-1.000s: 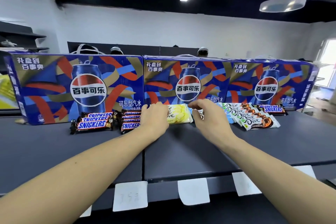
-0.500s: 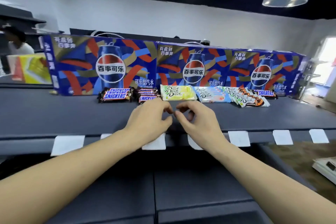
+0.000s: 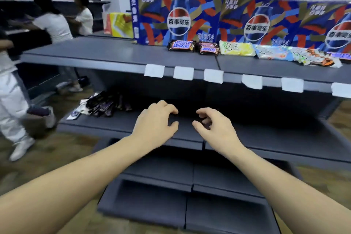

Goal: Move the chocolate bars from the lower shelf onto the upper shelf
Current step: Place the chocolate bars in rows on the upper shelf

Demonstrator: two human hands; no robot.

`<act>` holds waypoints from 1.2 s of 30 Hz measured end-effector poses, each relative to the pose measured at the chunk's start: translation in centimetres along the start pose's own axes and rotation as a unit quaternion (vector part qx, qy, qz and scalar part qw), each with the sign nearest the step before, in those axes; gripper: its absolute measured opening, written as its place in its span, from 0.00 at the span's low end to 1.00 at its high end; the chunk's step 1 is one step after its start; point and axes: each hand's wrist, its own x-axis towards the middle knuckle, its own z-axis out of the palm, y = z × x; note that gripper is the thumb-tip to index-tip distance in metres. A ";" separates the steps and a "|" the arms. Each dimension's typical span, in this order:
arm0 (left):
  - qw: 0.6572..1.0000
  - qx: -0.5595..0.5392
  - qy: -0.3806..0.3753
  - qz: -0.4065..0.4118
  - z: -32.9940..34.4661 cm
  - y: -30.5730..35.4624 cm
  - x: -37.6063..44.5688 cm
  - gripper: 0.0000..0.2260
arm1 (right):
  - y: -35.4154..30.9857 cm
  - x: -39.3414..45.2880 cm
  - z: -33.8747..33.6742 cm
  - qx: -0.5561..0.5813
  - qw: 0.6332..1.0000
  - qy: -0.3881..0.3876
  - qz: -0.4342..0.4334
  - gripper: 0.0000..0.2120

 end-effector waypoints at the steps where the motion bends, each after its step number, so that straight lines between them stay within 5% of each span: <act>1: 1.000 -0.001 -0.002 -0.018 0.3 -1.1 -1.4 0.15 | -0.4 -0.6 1.3 -0.001 1.000 -0.017 -0.001 0.18; 12: 0.993 -0.004 0.018 -0.120 4.1 -12.5 -6.2 0.13 | -4.1 0.5 16.2 0.006 0.990 -0.138 -0.022 0.23; 26: 0.989 0.033 -0.013 -0.142 13.6 -29.5 3.9 0.16 | -1.3 14.6 33.5 -0.033 0.988 -0.144 0.038 0.24; 36: 0.987 0.054 -0.006 -0.151 18.2 -35.3 10.2 0.30 | 0.5 21.8 40.1 -0.121 0.986 -0.102 -0.057 0.31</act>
